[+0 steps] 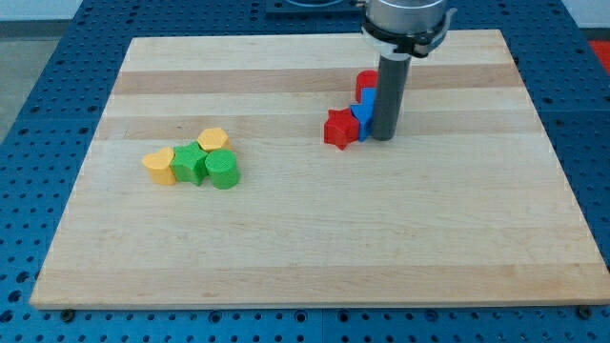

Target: Move red star from blue triangle

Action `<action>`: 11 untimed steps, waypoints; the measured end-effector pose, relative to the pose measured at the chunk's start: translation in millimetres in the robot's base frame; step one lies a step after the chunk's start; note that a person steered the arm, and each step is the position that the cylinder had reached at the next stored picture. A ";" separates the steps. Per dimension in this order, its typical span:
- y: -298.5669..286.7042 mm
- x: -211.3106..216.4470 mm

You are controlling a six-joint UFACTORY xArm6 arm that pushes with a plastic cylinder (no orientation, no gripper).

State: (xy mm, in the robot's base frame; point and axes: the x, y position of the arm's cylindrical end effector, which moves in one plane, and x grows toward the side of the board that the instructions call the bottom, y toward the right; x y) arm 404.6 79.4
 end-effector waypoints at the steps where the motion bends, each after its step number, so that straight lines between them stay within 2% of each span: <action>1: -0.5 12.7; 2: -7.6 22.5; 3: -24.4 14.3; 5: -80.6 -19.9; 7: -142.3 -22.6; 10: -176.1 -59.9; 11: -178.4 -57.9</action>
